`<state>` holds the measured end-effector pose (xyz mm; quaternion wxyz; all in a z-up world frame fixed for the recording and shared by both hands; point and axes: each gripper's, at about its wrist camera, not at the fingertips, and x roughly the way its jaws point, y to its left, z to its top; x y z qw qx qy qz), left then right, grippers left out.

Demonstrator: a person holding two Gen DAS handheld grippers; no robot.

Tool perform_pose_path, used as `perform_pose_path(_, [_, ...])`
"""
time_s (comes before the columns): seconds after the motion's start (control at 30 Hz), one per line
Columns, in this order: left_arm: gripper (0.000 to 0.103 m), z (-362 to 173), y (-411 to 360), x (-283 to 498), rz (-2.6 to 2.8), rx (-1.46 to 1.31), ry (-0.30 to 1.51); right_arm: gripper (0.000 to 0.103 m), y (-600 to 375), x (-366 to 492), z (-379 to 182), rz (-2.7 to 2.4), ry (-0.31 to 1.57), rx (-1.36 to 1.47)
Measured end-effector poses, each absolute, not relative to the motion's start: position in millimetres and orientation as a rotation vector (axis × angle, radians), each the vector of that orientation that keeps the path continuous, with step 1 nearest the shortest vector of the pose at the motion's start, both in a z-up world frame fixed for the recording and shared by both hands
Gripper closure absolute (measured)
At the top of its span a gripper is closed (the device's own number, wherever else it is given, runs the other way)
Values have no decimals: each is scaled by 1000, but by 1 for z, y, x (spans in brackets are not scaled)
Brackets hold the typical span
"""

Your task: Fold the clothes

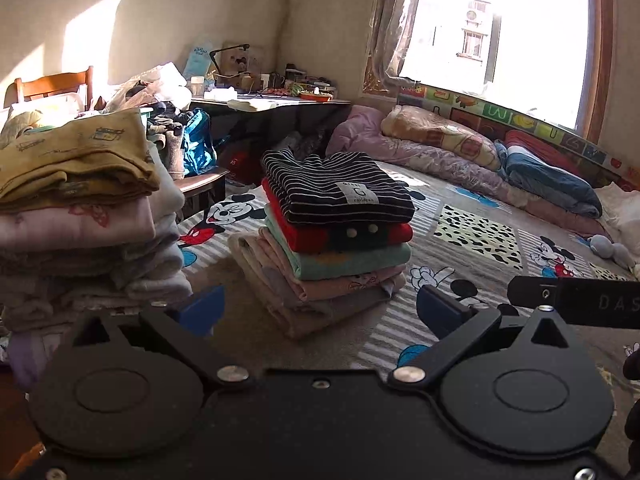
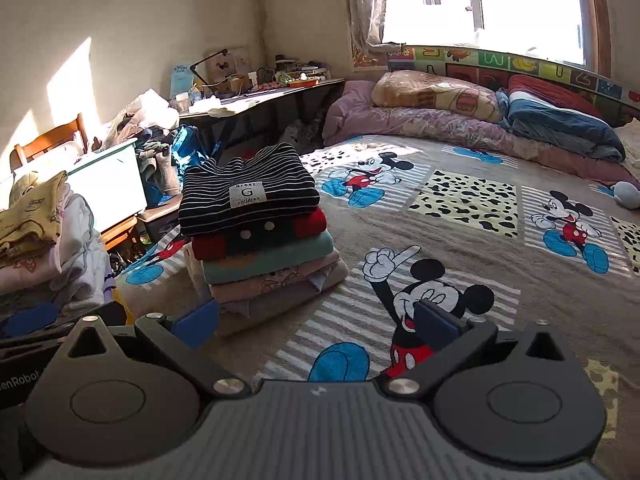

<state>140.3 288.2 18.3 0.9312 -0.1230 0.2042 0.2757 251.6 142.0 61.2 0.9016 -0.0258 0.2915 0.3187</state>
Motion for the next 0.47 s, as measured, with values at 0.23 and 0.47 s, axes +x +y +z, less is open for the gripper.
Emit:
perform_pose_path(0.23, [0, 15, 286, 138, 580, -247, 435, 0, 141, 238, 61, 658, 614, -66])
perform_pose_path(0.47, [0, 16, 284, 132, 606, -230, 411, 0, 135, 232, 60, 650, 623, -63])
